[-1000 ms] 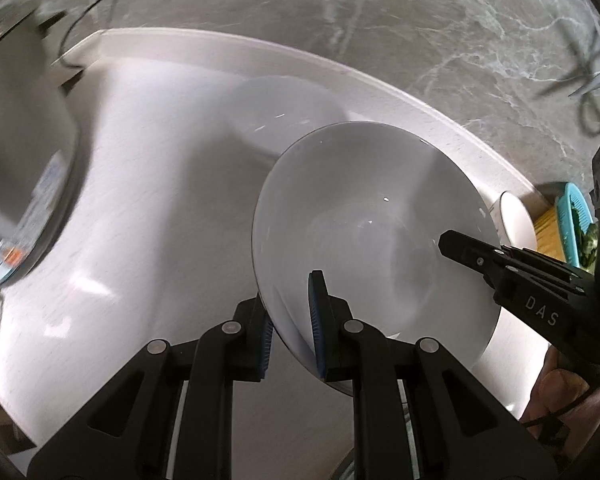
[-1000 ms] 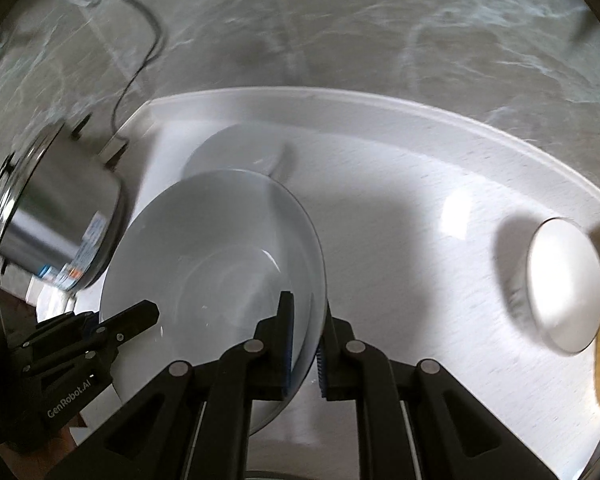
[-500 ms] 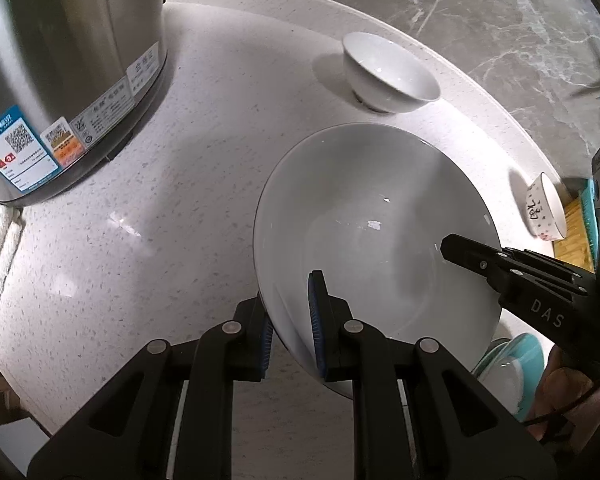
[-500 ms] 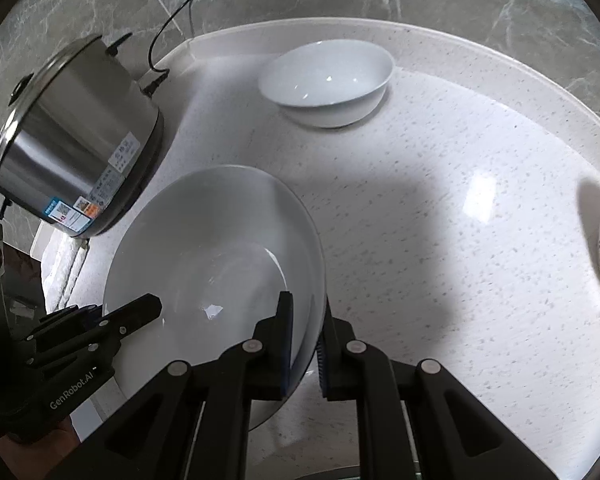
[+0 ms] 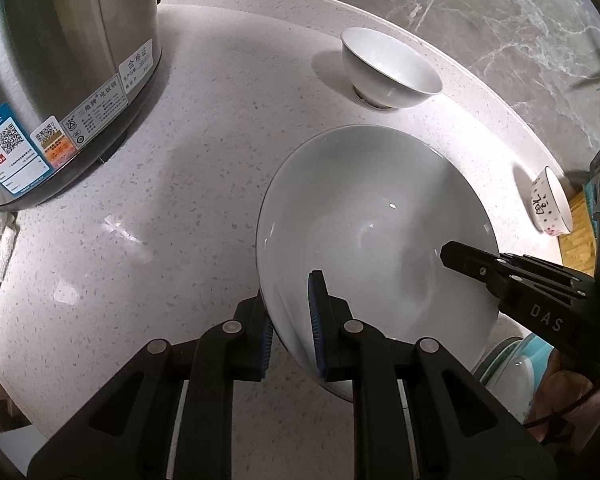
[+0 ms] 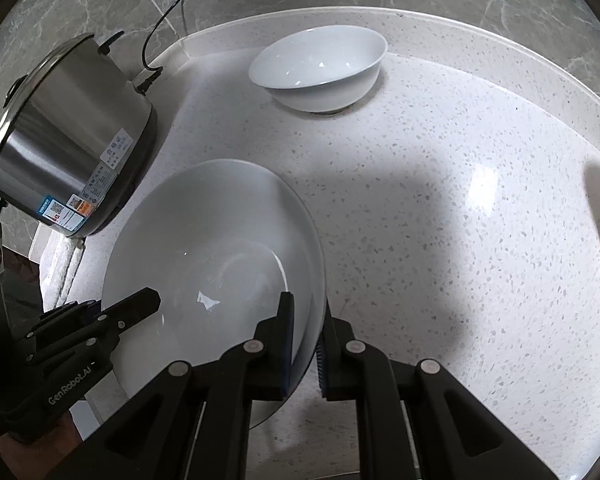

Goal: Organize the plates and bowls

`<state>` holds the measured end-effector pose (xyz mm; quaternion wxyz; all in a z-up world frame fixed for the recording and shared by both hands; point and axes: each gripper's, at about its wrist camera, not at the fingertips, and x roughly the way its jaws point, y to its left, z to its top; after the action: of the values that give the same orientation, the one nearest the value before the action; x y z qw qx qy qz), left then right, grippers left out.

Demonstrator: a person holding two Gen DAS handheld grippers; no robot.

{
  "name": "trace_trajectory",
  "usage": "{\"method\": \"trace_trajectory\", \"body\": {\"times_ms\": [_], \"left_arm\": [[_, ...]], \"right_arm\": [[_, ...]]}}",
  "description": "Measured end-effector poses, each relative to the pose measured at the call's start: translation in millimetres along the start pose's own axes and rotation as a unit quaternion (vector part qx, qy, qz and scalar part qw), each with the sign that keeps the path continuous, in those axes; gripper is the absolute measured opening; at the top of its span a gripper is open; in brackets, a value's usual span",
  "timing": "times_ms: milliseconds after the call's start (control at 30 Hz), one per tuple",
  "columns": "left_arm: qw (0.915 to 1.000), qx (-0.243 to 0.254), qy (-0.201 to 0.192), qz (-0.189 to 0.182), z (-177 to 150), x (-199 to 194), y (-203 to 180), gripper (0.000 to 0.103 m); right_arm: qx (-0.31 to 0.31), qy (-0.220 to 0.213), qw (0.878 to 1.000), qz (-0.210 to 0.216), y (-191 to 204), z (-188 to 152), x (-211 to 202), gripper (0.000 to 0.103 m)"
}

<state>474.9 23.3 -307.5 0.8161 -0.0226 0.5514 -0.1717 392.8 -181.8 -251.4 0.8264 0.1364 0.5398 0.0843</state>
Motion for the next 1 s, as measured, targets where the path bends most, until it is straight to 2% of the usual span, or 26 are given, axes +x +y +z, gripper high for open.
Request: {"method": "trace_trajectory", "body": {"times_ms": [300, 367, 567, 633, 700, 733, 767, 833, 900, 1000], "left_arm": [[0.9995, -0.021, -0.023, 0.003, -6, -10, 1, 0.016], [0.9992, -0.030, -0.025, 0.000, -8, -16, 6, 0.016], [0.9985, -0.044, -0.032, -0.004, -3, -46, 17, 0.020], [0.9987, -0.041, -0.028, -0.010, 7, -56, 18, 0.022], [0.9993, -0.029, -0.019, -0.015, 22, -64, 16, 0.045], [0.9995, -0.018, -0.017, -0.018, 34, -70, 13, 0.074], [0.9996, -0.004, -0.017, -0.021, 46, -74, 8, 0.090], [0.9992, 0.024, -0.012, -0.029, 73, -78, -3, 0.092], [0.9985, 0.048, 0.001, -0.024, 103, -75, -14, 0.092], [0.9967, 0.081, -0.003, -0.010, 146, -63, -29, 0.095]], "right_arm": [[0.006, -0.014, 1.000, 0.013, -2, -2, -8, 0.015], [0.005, -0.022, 1.000, 0.016, -2, -1, -14, 0.019], [0.016, -0.046, 0.999, 0.016, -12, 1, -36, 0.043], [0.022, -0.048, 0.998, 0.020, -17, 2, -46, 0.059], [0.027, -0.047, 0.998, 0.023, -25, 9, -57, 0.072], [0.028, -0.046, 0.998, 0.024, -29, 13, -61, 0.076], [0.029, -0.043, 0.998, 0.026, -34, 19, -66, 0.079], [0.042, -0.032, 0.998, 0.037, -46, 39, -74, 0.088], [0.047, -0.027, 0.998, 0.030, -55, 70, -81, 0.092], [0.041, -0.029, 0.999, 0.013, -62, 115, -81, 0.092]]}}
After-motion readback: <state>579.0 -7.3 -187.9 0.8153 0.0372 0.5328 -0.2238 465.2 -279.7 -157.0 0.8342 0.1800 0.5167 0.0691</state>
